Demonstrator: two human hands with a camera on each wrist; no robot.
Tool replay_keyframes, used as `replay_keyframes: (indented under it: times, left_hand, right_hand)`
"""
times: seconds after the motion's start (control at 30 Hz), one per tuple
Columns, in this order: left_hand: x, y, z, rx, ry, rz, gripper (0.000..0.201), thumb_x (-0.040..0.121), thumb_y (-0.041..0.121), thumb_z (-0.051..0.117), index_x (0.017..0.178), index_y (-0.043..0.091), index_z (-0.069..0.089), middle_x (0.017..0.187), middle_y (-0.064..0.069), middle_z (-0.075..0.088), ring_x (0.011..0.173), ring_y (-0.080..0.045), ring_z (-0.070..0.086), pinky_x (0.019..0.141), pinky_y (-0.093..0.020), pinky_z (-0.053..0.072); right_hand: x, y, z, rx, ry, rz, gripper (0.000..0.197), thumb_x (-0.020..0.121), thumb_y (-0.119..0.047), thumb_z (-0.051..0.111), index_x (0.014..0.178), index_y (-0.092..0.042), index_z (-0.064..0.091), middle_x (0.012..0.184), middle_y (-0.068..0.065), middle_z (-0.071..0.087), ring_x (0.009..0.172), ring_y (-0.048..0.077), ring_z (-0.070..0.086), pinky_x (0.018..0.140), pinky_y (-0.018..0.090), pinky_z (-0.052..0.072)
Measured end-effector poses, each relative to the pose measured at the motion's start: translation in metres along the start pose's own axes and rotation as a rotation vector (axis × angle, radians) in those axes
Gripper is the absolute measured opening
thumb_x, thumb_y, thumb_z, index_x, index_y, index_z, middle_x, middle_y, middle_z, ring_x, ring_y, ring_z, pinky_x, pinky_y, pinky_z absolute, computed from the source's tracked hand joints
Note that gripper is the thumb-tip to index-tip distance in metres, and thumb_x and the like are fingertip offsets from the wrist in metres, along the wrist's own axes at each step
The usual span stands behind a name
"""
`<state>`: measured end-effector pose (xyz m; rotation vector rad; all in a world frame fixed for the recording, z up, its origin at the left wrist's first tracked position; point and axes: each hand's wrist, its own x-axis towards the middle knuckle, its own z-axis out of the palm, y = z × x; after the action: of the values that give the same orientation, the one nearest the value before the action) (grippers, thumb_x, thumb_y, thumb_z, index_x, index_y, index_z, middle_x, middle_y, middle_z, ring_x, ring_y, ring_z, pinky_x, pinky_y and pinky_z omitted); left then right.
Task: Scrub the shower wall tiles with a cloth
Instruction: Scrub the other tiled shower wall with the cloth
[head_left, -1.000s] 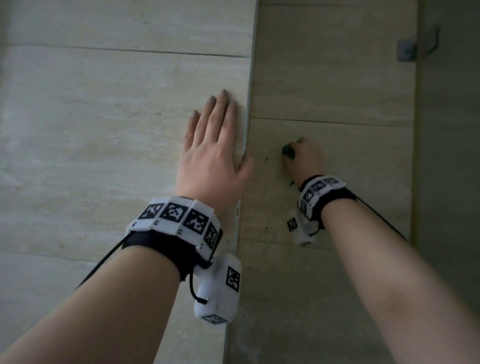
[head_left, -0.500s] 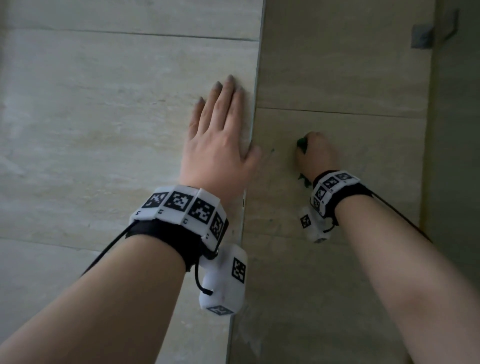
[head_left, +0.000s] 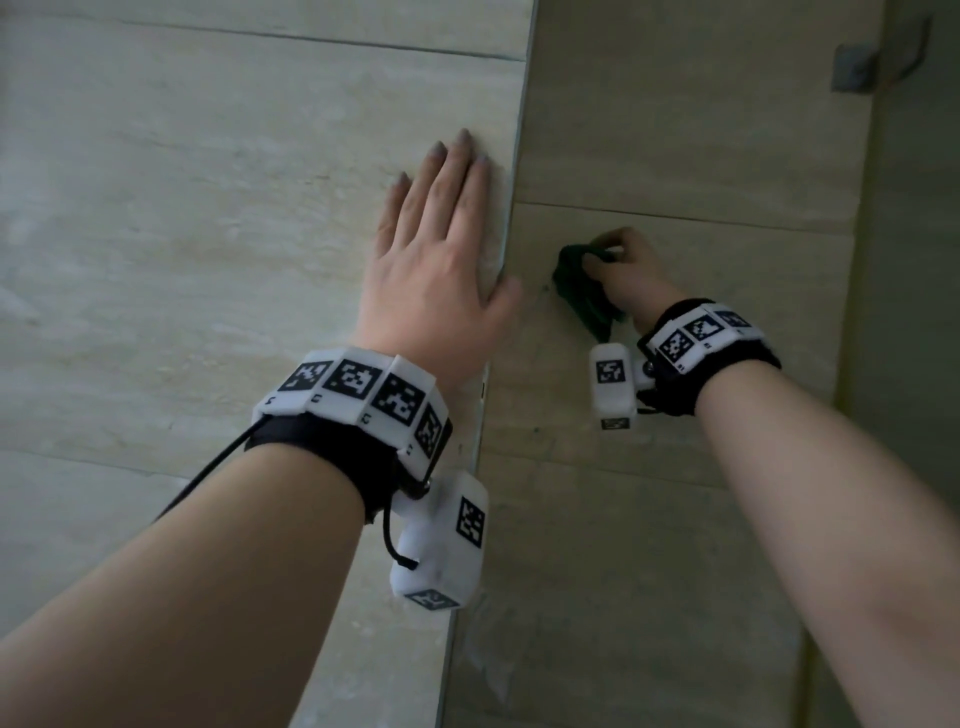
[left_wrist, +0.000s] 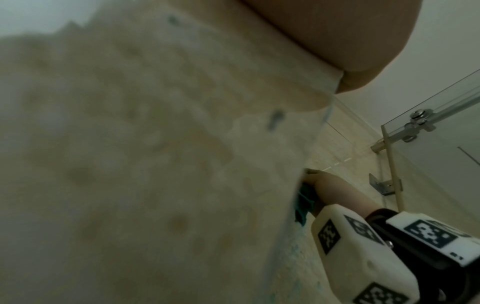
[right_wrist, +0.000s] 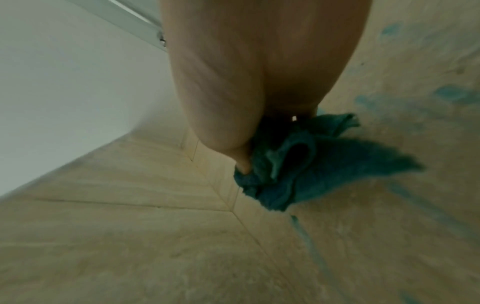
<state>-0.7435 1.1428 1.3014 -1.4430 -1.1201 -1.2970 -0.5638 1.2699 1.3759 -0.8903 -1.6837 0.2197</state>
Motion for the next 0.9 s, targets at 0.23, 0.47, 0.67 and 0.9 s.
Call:
replay_keyframes:
  times: [0.23, 0.47, 0.67, 0.9]
  left_hand:
    - [0.000, 0.000, 0.001, -0.016, 0.017, -0.001, 0.077, 0.085, 0.044, 0.038, 0.151, 0.009, 0.022, 0.160, -0.006, 0.015, 0.148, -0.020, 0.008, 0.121, -0.035, 0.001]
    - [0.000, 0.001, 0.001, -0.027, 0.028, -0.006, 0.076, 0.086, 0.040, 0.045, 0.151, 0.010, 0.022, 0.160, -0.005, 0.015, 0.148, -0.019, 0.008, 0.121, -0.035, 0.002]
    - [-0.001, 0.001, 0.001, -0.020, 0.031, -0.007, 0.075, 0.087, 0.038, 0.048, 0.151, 0.010, 0.023, 0.160, -0.005, 0.015, 0.148, -0.019, 0.008, 0.121, -0.034, 0.001]
    - [-0.001, 0.000, 0.001, -0.012, 0.035, -0.003, 0.075, 0.087, 0.038, 0.049, 0.151, 0.009, 0.023, 0.160, -0.006, 0.016, 0.148, -0.019, 0.009, 0.121, -0.034, 0.001]
  right_hand:
    - [0.025, -0.003, 0.009, -0.314, 0.227, -0.195, 0.021, 0.094, -0.012, 0.054, 0.114, -0.005, 0.056, 0.125, 0.015, 0.046, 0.101, 0.027, 0.051, 0.076, 0.022, 0.038]
    - [0.033, 0.007, 0.021, -0.701, 0.253, -0.342, 0.022, 0.095, -0.006, 0.047, 0.090, 0.008, 0.062, 0.115, 0.024, 0.052, 0.092, 0.037, 0.055, 0.073, 0.038, 0.041]
    - [0.023, 0.025, 0.013, -0.913, 0.152, -0.547, 0.036, 0.089, -0.025, 0.061, 0.100, 0.009, 0.062, 0.126, 0.028, 0.045, 0.101, 0.042, 0.050, 0.077, 0.046, 0.043]
    - [0.030, 0.015, 0.005, -1.008, 0.184, -0.483, 0.027, 0.096, -0.007, 0.045, 0.114, 0.002, 0.063, 0.132, 0.022, 0.040, 0.111, 0.039, 0.043, 0.093, 0.043, 0.034]
